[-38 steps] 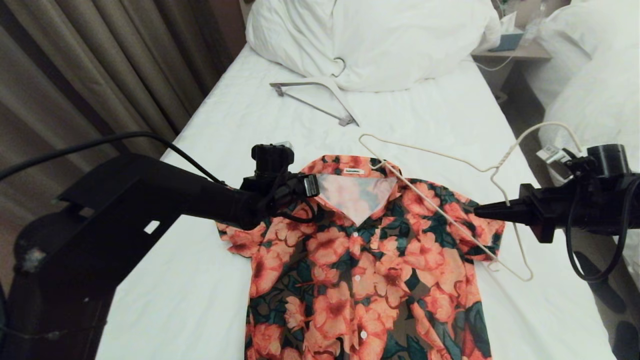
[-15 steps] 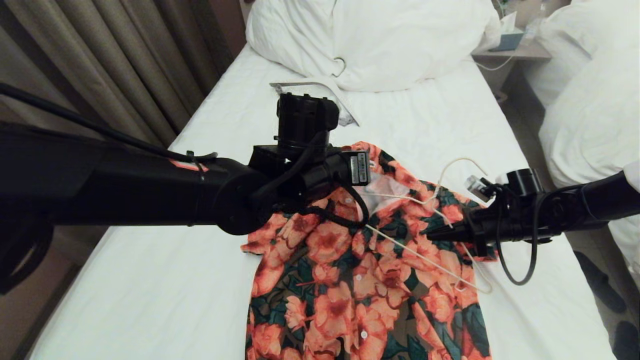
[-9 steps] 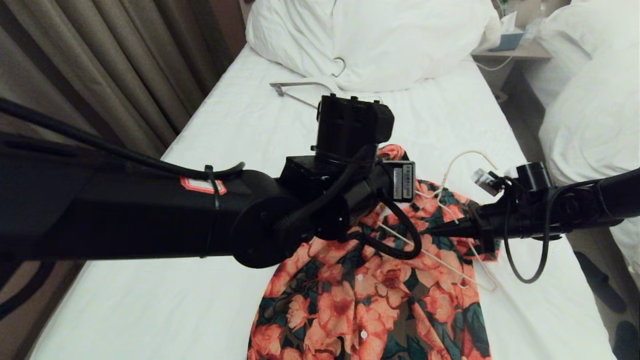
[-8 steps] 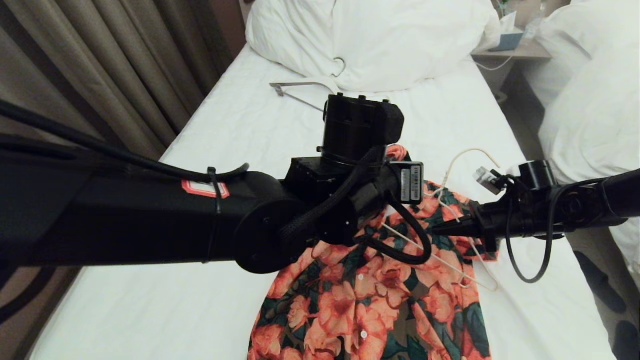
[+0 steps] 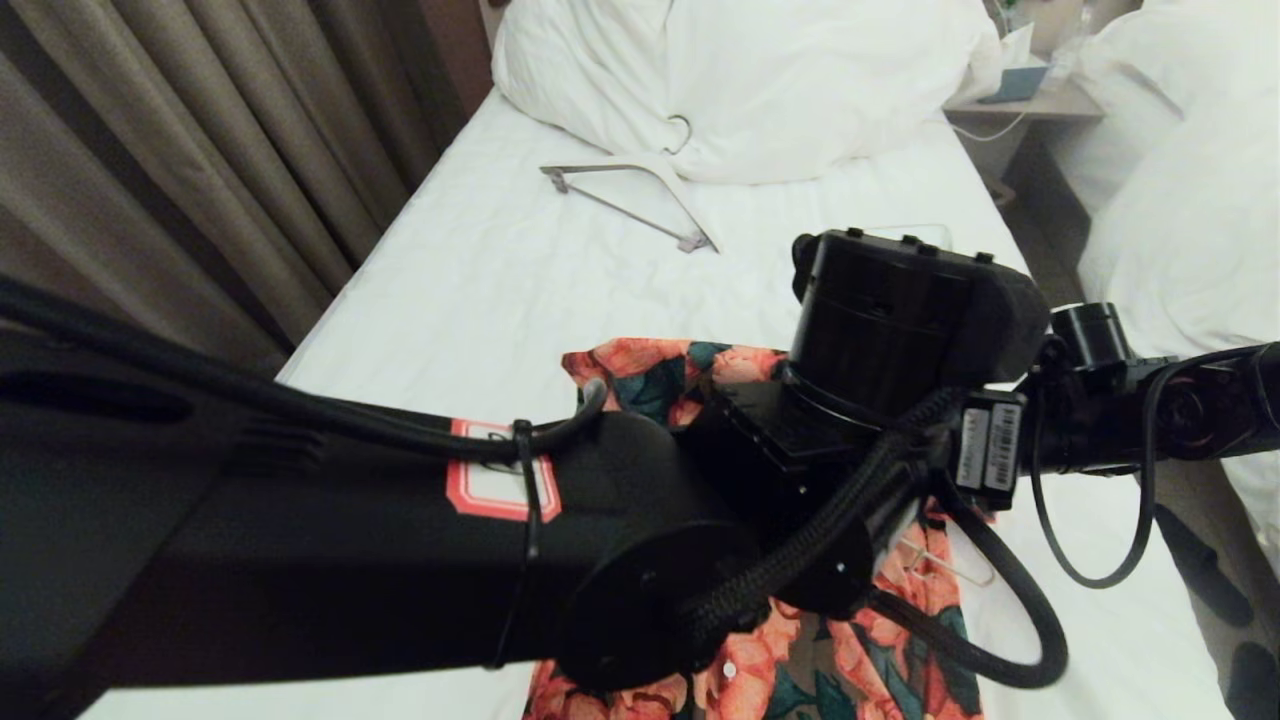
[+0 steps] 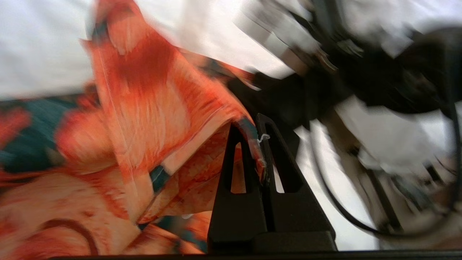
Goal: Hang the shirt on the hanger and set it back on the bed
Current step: Hook one side of the shirt onto the hanger
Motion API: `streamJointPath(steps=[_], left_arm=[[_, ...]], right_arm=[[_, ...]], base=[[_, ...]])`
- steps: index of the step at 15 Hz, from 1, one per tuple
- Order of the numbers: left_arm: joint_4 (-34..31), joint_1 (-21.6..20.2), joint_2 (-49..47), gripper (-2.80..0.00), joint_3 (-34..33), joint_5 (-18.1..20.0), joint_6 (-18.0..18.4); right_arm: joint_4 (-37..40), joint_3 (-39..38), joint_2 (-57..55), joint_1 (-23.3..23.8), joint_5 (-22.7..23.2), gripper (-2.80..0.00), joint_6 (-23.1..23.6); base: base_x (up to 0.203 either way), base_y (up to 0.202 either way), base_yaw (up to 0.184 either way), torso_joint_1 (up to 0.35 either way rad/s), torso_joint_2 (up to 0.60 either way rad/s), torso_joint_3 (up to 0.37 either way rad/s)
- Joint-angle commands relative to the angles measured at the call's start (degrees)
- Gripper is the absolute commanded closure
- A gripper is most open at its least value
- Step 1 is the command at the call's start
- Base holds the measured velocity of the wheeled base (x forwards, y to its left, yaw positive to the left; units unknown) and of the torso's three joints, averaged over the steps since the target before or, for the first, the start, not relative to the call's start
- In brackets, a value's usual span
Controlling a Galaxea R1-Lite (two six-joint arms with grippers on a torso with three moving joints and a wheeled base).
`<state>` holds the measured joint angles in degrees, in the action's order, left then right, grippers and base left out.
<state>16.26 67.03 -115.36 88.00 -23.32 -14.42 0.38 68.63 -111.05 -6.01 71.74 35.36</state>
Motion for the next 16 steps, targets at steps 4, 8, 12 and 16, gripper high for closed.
streamJointPath(steps=[4, 8, 12, 16], left_arm=[[0.14, 5.95, 1.43, 0.0, -5.15, 0.37, -1.08], [0.2, 7.27, 2.71, 0.0, -6.35, 0.44, -1.17], [0.14, 6.15, 5.49, 0.0, -5.44, -0.67, 0.78], [0.09, 6.75, 8.84, -2.8, -6.87, -2.43, 2.87]], right_arm=[[-0.03, -0.85, 3.28, -0.3, 2.67, 0.0, 0.23], [-0.03, -1.76, 6.29, -1.2, 3.81, 0.0, 0.23], [0.06, -5.19, 10.72, -1.69, 4.11, 0.0, 0.23], [0.05, -5.7, 12.01, -1.81, 4.11, 0.0, 0.15]], base=[[0.0, 0.0, 0.0, 0.0, 0.0, 0.0], [0.0, 0.0, 0.0, 0.0, 0.0, 0.0], [0.0, 0.0, 0.0, 0.0, 0.0, 0.0], [0.0, 0.0, 0.0, 0.0, 0.0, 0.0]])
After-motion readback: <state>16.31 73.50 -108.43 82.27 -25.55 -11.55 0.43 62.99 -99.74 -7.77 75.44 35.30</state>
